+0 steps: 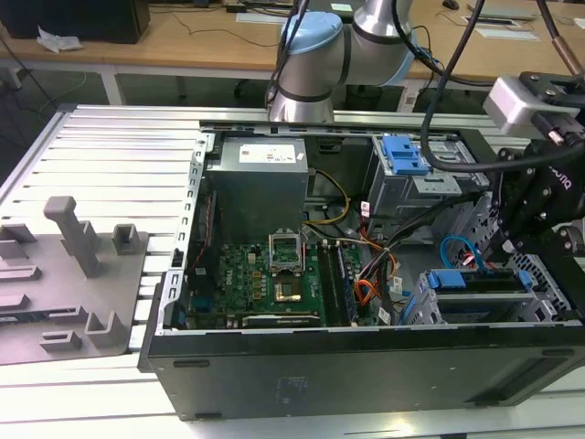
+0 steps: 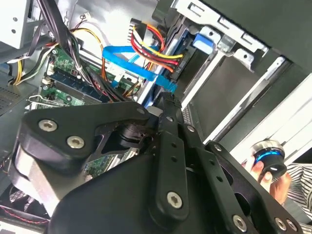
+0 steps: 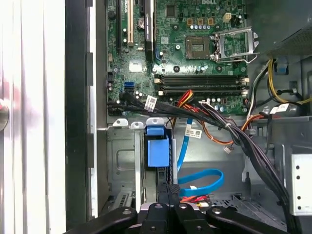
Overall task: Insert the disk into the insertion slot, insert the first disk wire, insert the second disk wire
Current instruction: 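Insert the second disk wire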
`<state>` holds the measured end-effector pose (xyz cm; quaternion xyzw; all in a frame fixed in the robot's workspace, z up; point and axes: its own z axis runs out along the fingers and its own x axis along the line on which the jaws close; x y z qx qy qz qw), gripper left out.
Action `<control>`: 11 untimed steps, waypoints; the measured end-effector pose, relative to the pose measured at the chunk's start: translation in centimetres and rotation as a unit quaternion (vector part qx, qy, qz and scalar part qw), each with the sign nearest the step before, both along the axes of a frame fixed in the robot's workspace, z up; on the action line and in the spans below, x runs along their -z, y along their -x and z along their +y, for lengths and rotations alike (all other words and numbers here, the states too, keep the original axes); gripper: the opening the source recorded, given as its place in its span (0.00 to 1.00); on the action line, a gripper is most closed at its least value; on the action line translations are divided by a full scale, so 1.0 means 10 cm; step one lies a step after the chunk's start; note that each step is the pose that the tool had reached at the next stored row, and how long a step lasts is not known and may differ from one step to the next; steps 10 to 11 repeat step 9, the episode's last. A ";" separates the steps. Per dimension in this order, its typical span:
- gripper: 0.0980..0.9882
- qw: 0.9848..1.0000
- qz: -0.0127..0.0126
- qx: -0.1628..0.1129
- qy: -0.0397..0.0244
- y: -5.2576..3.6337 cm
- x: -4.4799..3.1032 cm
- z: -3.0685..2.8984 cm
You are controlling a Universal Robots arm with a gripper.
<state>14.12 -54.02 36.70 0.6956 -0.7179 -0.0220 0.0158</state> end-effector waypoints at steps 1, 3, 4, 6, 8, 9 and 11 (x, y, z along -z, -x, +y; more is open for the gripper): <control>0.01 1.000 -0.001 0.000 0.000 0.048 -0.001 0.000; 0.01 1.000 -0.001 0.000 0.000 0.076 -0.001 -0.001; 0.01 1.000 -0.001 0.000 0.000 0.076 -0.001 0.000; 0.01 1.000 -0.001 0.000 0.000 0.076 0.000 0.000; 0.01 1.000 -0.001 0.000 0.000 0.077 0.000 0.000; 0.01 1.000 -0.001 0.000 0.000 0.077 0.000 0.000; 0.01 1.000 -0.001 0.000 0.000 0.077 0.000 0.000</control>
